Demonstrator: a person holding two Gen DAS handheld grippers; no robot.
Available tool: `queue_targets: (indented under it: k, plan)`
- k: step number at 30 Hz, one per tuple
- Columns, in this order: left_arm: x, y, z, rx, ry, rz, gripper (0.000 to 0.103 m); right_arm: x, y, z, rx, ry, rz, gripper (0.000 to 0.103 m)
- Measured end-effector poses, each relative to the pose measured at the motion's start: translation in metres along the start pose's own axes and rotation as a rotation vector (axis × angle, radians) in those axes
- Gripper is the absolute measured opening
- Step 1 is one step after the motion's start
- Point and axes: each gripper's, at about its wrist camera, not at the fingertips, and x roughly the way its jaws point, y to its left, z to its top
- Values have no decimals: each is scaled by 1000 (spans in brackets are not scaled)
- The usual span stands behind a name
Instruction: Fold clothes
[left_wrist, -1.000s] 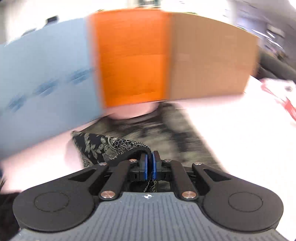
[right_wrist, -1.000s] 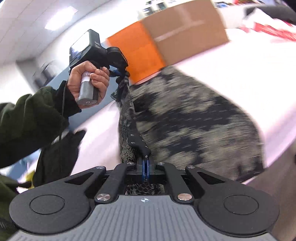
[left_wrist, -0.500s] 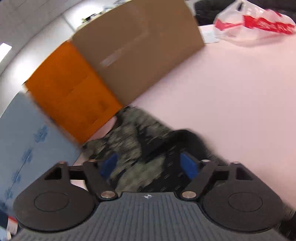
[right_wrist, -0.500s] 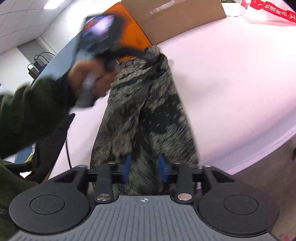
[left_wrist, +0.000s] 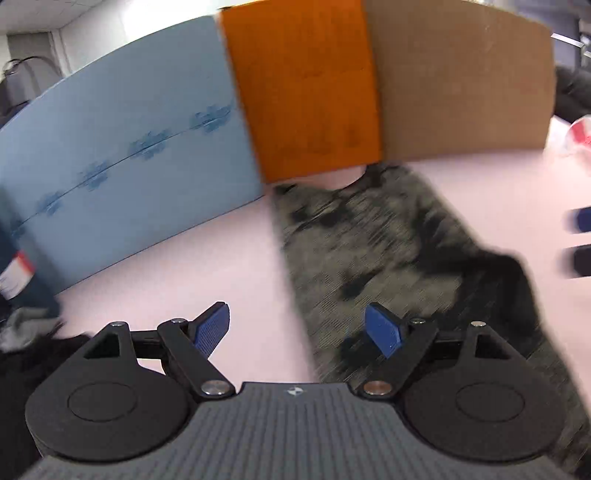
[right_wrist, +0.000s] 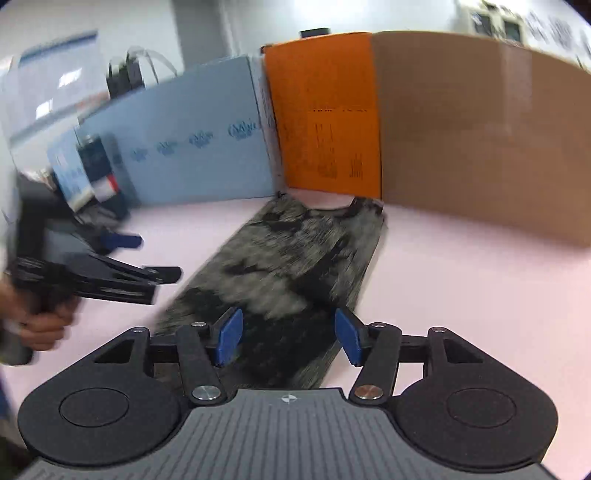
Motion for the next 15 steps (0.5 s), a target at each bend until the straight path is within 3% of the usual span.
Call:
queue_targets:
  k: [2,5,7,9,10,14,15]
  plan:
    - [19,-14,8,50,41,32,79,43,3,10,-136,56,-43,45]
    - [47,-29,4,154,121,183,77,88,11,9,-272,148,-28,45]
    - [57,-17,-5,148,164,217,77,107,12,2,-321,190,-22,44]
    - [59,-1,-15,126,181,239,78,113,0,3,-224,184,1,31]
    - [58,7,-20,122,180,248,78,114,-8,8,-137,174,21,2]
    - [49,29,-34,156,156,303,78,100,-41,39,243,33,171,4]
    - [48,34,-37,149,161,322,78,103,-51,40,305,26,156,4]
